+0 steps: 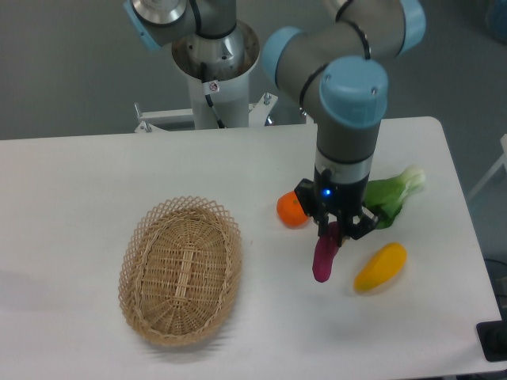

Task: Pick up the sweet potato from the table
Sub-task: 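Lift the gripped sweet potato up off the table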

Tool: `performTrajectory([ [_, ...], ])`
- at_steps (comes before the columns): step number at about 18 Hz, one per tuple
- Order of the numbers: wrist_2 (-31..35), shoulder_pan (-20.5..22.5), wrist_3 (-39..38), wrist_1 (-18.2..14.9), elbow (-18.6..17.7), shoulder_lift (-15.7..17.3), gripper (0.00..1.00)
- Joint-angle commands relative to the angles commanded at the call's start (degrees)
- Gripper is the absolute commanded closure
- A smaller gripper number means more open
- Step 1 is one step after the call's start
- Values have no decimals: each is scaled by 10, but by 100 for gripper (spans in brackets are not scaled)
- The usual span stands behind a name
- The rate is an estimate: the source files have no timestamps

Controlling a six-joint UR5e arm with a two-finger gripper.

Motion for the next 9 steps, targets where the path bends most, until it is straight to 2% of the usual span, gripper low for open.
performTrajectory([
  [9, 6, 1, 18, 5, 6, 5, 80],
])
